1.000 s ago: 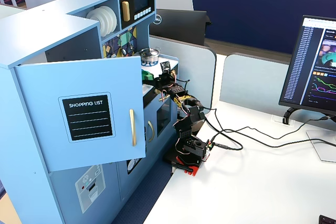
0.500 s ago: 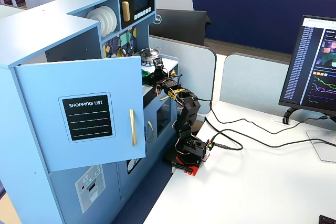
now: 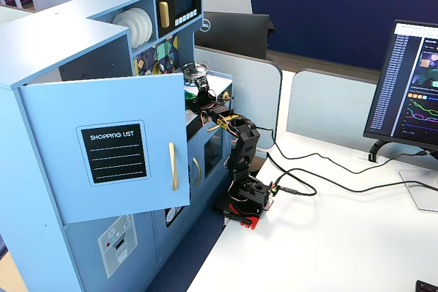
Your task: Pick up the lid from the counter and put it on the green recipient
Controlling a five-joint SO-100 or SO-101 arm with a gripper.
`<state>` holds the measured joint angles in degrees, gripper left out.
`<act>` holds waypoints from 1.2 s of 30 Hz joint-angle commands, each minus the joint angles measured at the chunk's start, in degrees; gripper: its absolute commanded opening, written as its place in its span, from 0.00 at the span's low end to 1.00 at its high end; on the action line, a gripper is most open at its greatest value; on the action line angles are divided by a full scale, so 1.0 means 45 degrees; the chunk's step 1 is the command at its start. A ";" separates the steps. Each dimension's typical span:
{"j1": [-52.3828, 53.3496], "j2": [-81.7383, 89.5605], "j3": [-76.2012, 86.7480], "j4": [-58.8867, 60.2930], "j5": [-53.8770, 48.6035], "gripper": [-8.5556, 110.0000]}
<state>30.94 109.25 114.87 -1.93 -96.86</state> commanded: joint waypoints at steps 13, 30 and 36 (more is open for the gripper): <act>-0.0859 0.2656 -0.3594 0.2480 0.0449 0.07; -0.3457 0.3320 -0.7188 0.5586 0.0801 0.07; -0.4609 0.3340 -0.7363 0.6074 0.0566 0.07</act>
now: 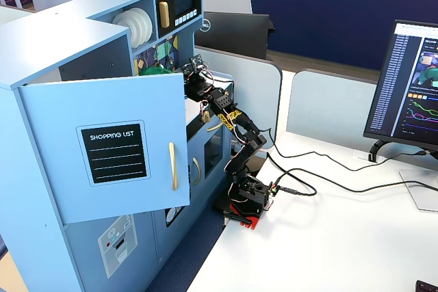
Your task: Pick up the lid from the counter and put it on the green recipient
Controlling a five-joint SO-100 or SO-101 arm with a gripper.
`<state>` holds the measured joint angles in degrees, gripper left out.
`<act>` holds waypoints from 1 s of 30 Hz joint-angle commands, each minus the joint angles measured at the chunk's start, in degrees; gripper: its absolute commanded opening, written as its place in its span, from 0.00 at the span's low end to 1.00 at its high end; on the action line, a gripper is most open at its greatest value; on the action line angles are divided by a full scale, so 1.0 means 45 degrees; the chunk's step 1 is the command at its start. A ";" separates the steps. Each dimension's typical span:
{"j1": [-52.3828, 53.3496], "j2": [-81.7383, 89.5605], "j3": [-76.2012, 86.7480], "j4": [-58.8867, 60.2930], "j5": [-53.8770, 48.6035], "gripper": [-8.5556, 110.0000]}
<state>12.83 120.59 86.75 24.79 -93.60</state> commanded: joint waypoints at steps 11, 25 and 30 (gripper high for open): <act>-0.1875 0.0312 -0.1113 0.0254 -0.0703 0.07; -0.2383 -0.0645 -0.1270 0.0352 -0.0918 0.07; -0.2227 -0.1191 -0.1543 0.0273 -0.0879 0.07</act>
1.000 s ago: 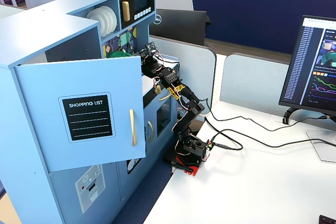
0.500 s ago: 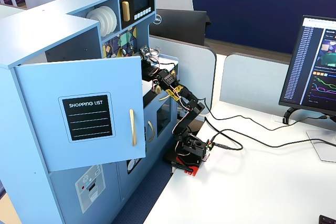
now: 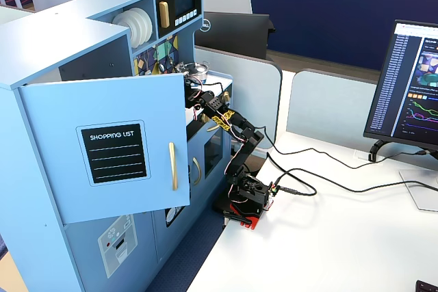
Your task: Pick up the lid from the counter and put it on the green recipient
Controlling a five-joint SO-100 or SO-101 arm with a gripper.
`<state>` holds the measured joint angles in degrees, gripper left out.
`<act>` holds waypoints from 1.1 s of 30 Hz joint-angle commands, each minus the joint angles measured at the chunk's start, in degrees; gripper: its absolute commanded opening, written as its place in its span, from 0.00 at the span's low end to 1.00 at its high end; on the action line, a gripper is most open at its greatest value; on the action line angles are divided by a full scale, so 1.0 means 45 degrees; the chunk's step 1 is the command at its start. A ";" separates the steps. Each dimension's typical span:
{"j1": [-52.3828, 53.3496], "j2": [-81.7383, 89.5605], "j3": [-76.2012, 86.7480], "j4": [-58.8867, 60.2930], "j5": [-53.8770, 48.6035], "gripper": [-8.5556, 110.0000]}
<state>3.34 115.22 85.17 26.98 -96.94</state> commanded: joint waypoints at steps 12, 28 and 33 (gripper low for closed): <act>-0.0352 -0.0391 -0.1289 -0.0312 -0.0527 0.07; 0.0039 -0.0332 -0.1309 -0.0859 0.0117 0.32; 0.0273 0.0332 -0.1367 -0.0859 0.0332 0.36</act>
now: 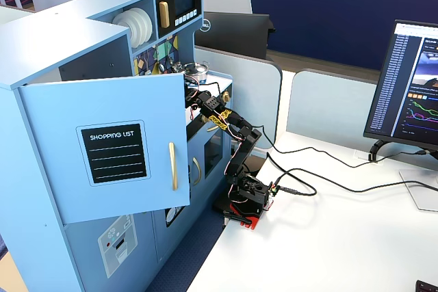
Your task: Pick up the lid from the counter and put it on the green recipient
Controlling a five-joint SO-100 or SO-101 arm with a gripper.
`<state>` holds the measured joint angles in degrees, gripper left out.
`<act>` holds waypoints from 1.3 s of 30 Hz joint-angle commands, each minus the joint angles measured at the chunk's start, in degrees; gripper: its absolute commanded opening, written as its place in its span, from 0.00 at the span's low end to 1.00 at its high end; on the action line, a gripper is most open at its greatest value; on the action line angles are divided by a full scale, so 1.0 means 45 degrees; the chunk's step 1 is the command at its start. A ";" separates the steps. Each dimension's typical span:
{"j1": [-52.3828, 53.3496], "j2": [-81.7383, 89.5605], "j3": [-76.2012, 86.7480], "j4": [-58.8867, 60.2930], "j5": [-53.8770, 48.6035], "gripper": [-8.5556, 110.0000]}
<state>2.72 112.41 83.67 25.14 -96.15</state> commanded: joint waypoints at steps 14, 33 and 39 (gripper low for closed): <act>0.1074 0.7793 0.1680 0.4648 0.0469 0.35; 0.1016 1.4102 1.5469 0.7617 -0.0977 0.07; 0.0371 1.4648 1.7930 0.7559 0.0781 0.07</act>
<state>6.33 176.31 160.93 60.73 -96.42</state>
